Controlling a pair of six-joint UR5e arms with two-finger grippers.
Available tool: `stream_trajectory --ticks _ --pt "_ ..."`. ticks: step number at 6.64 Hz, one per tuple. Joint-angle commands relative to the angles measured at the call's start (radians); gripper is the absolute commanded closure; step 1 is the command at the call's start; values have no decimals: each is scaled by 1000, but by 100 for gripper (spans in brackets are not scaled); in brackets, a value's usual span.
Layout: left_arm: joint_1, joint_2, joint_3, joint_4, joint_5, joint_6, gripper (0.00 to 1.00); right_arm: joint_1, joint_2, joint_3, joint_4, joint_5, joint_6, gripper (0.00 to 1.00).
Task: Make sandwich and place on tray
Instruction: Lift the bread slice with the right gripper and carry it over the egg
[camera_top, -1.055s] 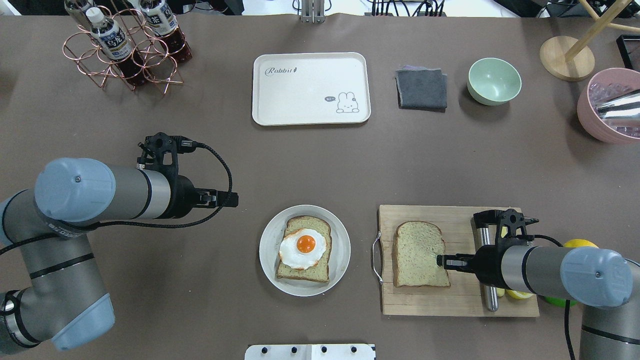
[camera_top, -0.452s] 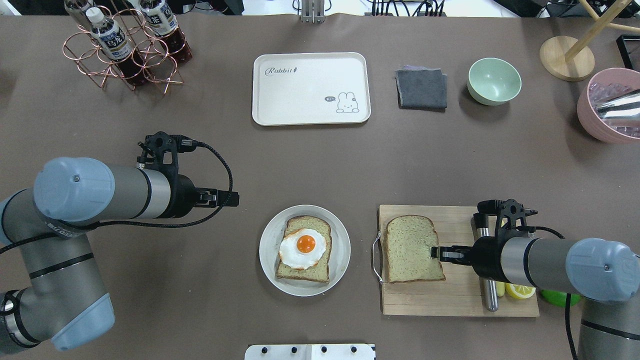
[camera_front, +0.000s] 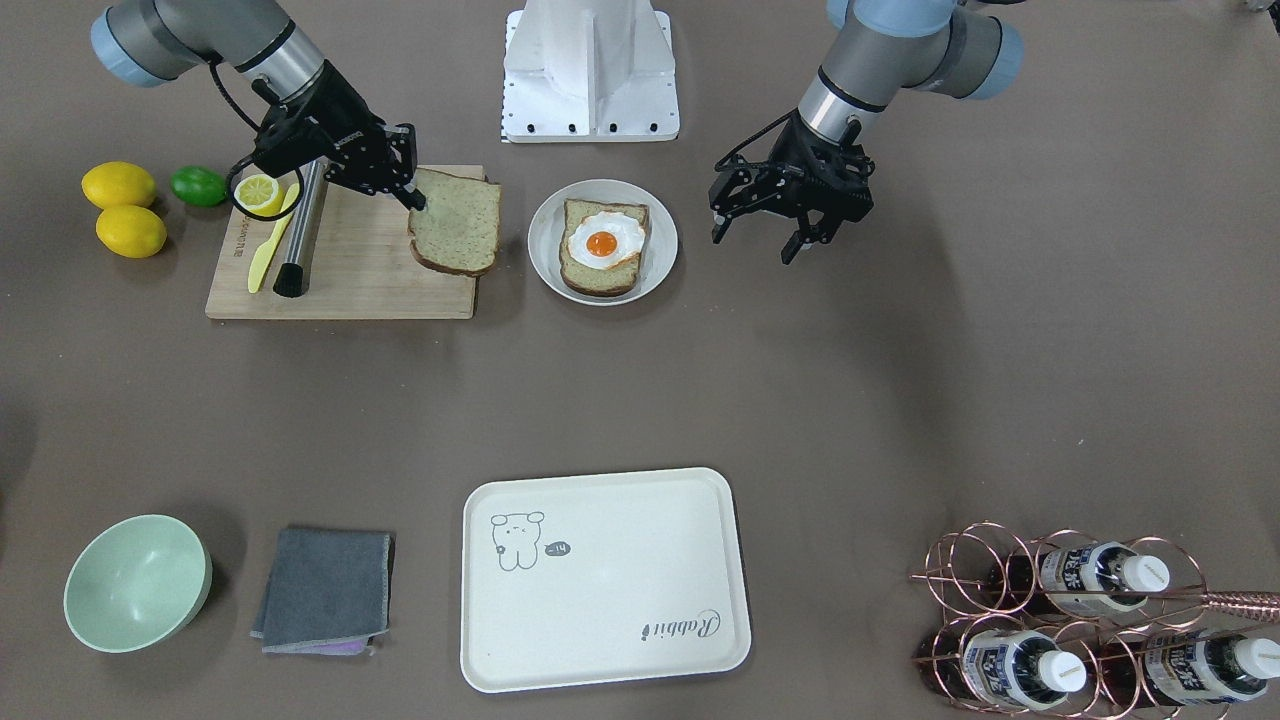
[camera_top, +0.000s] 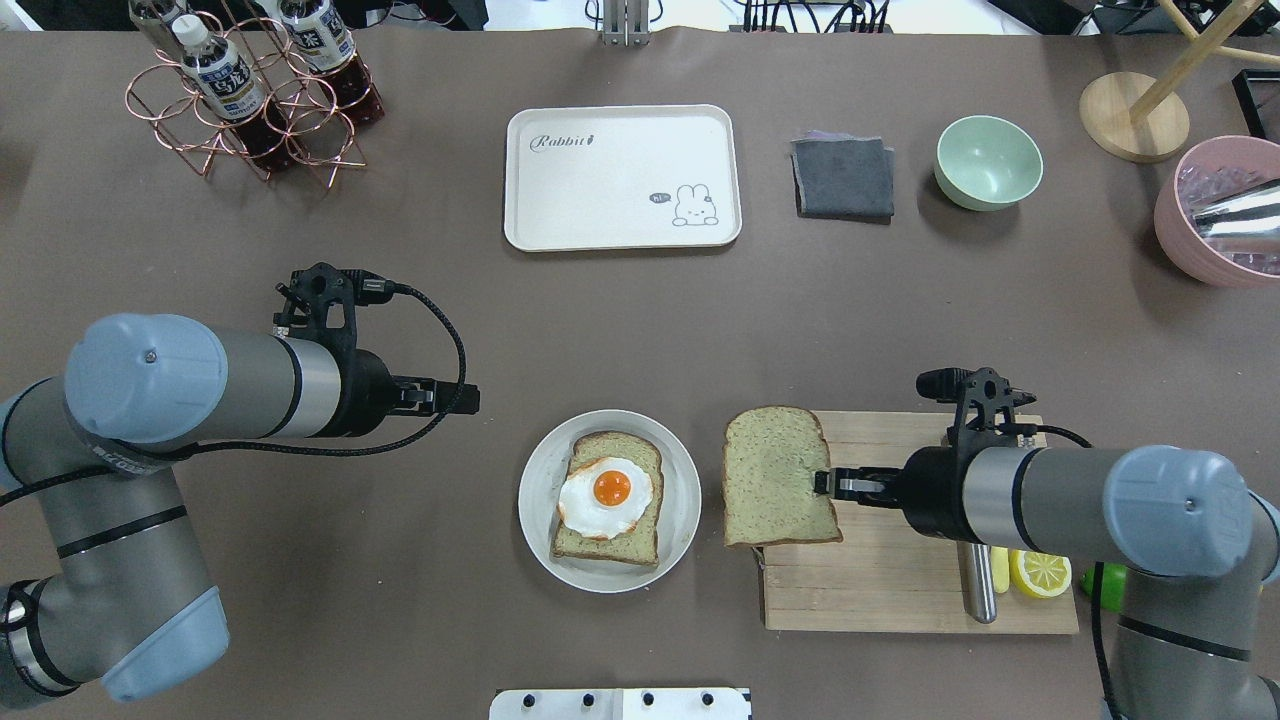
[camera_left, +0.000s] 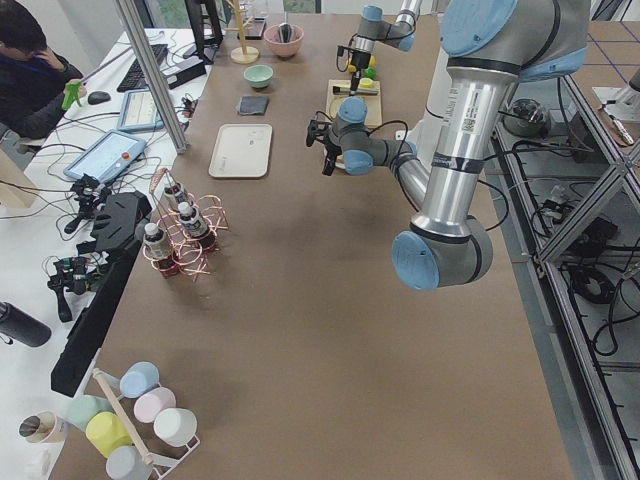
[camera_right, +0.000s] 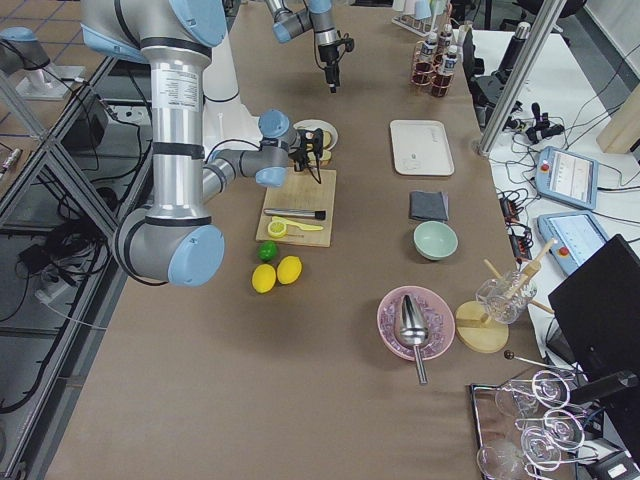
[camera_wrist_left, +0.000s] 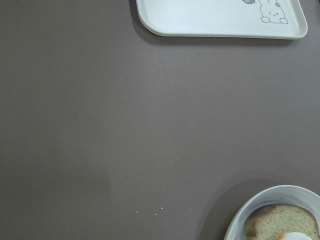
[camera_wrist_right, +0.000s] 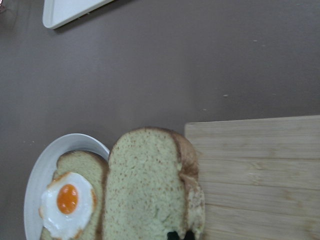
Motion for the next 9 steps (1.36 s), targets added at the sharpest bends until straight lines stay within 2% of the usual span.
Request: stream_trajectory --ticks 1,3,4,6,9 --pt "-10 14 -9 -3 -4 1 2 -18 214 -23 -206 -10 90 100" --pt "-16 53 -23 -6 -4 6 2 -96 333 -104 -227 -105 95 100" --pt "-16 63 -26 -14 -4 4 2 -109 389 -170 -227 -122 95 100" --pt "-16 67 -23 -23 -4 1 2 -121 413 -226 -227 -128 94 100" --pt "-15 63 -23 -23 -4 1 2 -121 381 -214 -226 -127 88 100"
